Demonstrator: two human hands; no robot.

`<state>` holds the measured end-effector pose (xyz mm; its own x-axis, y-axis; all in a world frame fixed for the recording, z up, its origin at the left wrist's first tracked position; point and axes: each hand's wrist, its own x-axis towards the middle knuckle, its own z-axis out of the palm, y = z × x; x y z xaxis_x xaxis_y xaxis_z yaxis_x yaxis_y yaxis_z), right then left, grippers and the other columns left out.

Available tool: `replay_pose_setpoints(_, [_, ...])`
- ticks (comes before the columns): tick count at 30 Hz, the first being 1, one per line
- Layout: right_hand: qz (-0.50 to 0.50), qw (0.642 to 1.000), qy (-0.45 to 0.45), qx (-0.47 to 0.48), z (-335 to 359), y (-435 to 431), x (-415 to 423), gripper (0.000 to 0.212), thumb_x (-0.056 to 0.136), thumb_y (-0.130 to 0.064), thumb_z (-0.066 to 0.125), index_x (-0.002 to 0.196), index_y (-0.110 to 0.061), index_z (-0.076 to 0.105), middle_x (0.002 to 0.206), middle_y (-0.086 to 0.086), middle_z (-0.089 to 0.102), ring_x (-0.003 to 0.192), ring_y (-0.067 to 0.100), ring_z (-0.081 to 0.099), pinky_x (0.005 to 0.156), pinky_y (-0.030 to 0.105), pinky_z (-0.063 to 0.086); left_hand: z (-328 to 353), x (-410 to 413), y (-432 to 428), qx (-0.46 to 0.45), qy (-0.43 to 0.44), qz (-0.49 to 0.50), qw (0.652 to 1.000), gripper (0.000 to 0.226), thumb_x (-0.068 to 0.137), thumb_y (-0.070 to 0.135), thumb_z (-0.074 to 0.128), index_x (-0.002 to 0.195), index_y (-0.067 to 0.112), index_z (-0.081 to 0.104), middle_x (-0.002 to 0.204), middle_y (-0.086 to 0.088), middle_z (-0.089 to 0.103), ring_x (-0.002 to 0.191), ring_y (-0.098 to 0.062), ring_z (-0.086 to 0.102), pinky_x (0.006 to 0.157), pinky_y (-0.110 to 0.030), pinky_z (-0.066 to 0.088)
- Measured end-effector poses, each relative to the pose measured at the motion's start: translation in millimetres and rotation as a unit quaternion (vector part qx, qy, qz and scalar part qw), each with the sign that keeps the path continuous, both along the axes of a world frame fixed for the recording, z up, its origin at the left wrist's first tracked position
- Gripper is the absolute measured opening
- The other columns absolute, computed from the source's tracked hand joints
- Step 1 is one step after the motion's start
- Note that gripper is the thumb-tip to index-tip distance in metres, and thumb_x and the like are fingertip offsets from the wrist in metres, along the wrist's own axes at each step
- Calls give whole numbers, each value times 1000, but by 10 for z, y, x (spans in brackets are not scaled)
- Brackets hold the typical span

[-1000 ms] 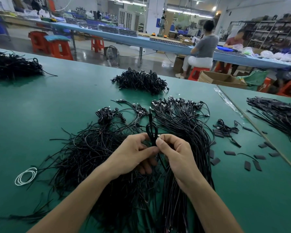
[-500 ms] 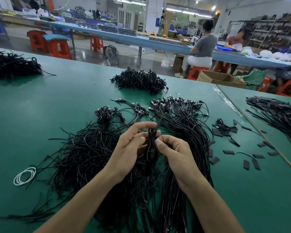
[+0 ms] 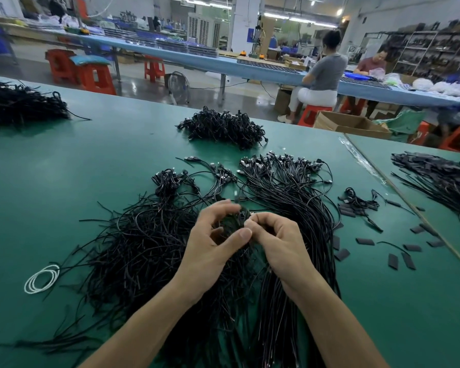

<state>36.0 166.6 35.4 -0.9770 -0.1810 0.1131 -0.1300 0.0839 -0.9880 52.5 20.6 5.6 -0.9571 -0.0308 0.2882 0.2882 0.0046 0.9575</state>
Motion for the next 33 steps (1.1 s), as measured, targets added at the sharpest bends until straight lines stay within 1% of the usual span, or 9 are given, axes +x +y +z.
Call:
replay_pose_setpoints(3, [-4, 1000, 11, 2, -7, 1, 16, 18, 96, -15, 64, 78, -18, 69, 66, -5, 66, 70, 5, 60, 73, 16, 51, -32, -20, -34, -49, -32, 29, 998, 53, 68, 60, 79, 112, 58, 50, 101, 13, 58, 82, 2, 54, 73, -21, 51])
replay_pose_setpoints(8, [12, 1000, 5, -19, -17, -15, 49, 17, 96, -14, 63, 80, -17, 68, 68, -2, 69, 68, 6, 65, 71, 13, 50, -52, -60, -83, -41, -83, -31, 995, 36, 79, 48, 75, 96, 64, 48, 62, -1, 66, 50, -12, 57, 50, -23, 46])
replay_pose_setpoints(13, [28, 998, -22, -54, -49, -49, 60, 16, 97, -9, 61, 82, -9, 69, 76, 3, 68, 74, 13, 65, 72, 24, 54, 26, -87, -83, 39, -81, -57, 994, 21, 90, 9, 70, 107, 20, 67, 79, -12, 75, 70, -23, 72, 64, -26, 57])
replay_pose_setpoints(17, [34, 996, -44, -63, -61, -32, 55, 14, 96, -12, 62, 84, -9, 69, 79, 2, 70, 76, 9, 65, 72, 22, 50, 68, -84, -110, 138, -122, -68, 981, 32, 100, 0, 47, 111, 15, 72, 89, -18, 74, 84, -27, 71, 80, -38, 60])
replay_pose_setpoints(19, [34, 997, -49, -51, -73, -39, 55, 17, 96, -12, 62, 81, -10, 69, 75, -1, 70, 72, 7, 64, 70, 19, 50, 113, -77, -90, 179, -148, -66, 971, 33, 102, 14, 44, 104, 21, 76, 84, -13, 72, 77, -23, 69, 68, -34, 60])
replay_pose_setpoints(22, [39, 995, -71, -51, -95, -43, 60, 17, 96, -13, 63, 85, -2, 70, 79, 6, 72, 74, 14, 68, 69, 22, 54, 106, -51, -73, 121, -104, -48, 986, 19, 85, 35, 71, 102, 27, 72, 80, -5, 73, 72, -18, 69, 63, -26, 56])
replay_pose_setpoints(27, [24, 995, -86, -34, -125, -16, 24, 14, 95, -10, 64, 94, 2, 72, 93, 12, 77, 93, 22, 73, 86, 28, 57, 49, -101, -130, 20, -53, -61, 997, 66, 83, 9, 78, 136, 34, 48, 102, 0, 77, 89, -7, 71, 80, -14, 51])
replay_pose_setpoints(31, [12, 995, -93, -36, -112, -11, 8, 16, 95, -11, 64, 81, -4, 70, 70, -4, 69, 68, 1, 64, 66, 13, 49, -5, -131, -205, -110, 18, -30, 993, 43, 82, 12, 80, 117, 32, 66, 97, 13, 75, 85, -6, 70, 75, -13, 50])
replay_pose_setpoints(33, [10, 994, -101, -34, -112, -21, -5, 17, 94, -13, 65, 78, -10, 69, 66, -8, 65, 63, -1, 59, 65, 16, 47, -50, -122, -215, -173, 75, 12, 982, 35, 82, 17, 80, 111, 34, 68, 95, 18, 71, 80, -6, 66, 70, -14, 49])
